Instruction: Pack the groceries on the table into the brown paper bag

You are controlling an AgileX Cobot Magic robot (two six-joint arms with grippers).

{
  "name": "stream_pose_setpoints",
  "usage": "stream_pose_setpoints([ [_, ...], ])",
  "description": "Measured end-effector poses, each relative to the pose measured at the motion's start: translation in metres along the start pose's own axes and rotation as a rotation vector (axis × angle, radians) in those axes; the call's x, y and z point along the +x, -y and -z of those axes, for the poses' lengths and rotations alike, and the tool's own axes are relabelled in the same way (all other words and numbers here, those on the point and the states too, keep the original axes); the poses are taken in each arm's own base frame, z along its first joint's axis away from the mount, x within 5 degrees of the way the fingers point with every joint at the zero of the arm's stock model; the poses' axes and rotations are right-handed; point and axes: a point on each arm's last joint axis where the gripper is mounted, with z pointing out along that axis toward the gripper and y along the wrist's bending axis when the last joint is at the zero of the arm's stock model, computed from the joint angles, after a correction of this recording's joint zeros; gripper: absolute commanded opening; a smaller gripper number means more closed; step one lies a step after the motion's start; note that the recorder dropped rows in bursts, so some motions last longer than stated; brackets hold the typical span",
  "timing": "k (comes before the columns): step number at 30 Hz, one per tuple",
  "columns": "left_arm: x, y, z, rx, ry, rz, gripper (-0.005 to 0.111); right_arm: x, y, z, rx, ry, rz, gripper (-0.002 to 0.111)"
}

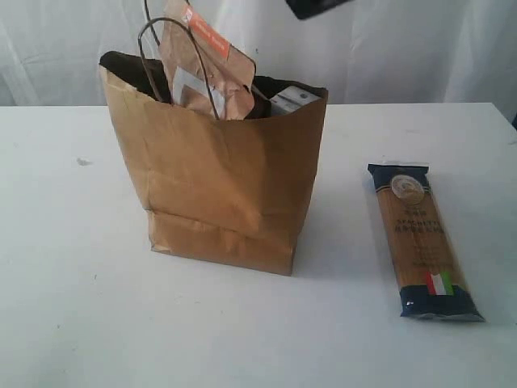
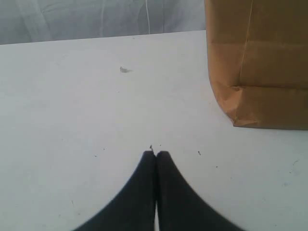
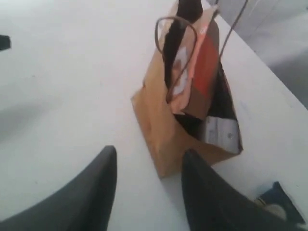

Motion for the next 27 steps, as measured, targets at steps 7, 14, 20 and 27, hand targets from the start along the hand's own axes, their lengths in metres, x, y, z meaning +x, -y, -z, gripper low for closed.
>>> stream_pose_setpoints([
  [7, 0.0, 0.0, 0.0, 0.0, 0.0, 0.0, 0.0, 0.018, 0.021, -0.024, 0.225, -0.156, 0.053, 0.041],
  [14, 0.0, 0.0, 0.0, 0.0, 0.0, 0.0, 0.0, 0.021, 0.029, -0.048, 0.271, -0.13, 0.077, 0.041],
  [20, 0.0, 0.0, 0.0, 0.0, 0.0, 0.0, 0.0, 0.022, 0.059, -0.092, 0.312, -0.166, 0.107, 0.041],
  [27, 0.0, 0.0, 0.0, 0.0, 0.0, 0.0, 0.0, 0.019, 0.063, -0.13, 0.216, -0.13, 0.16, 0.037],
])
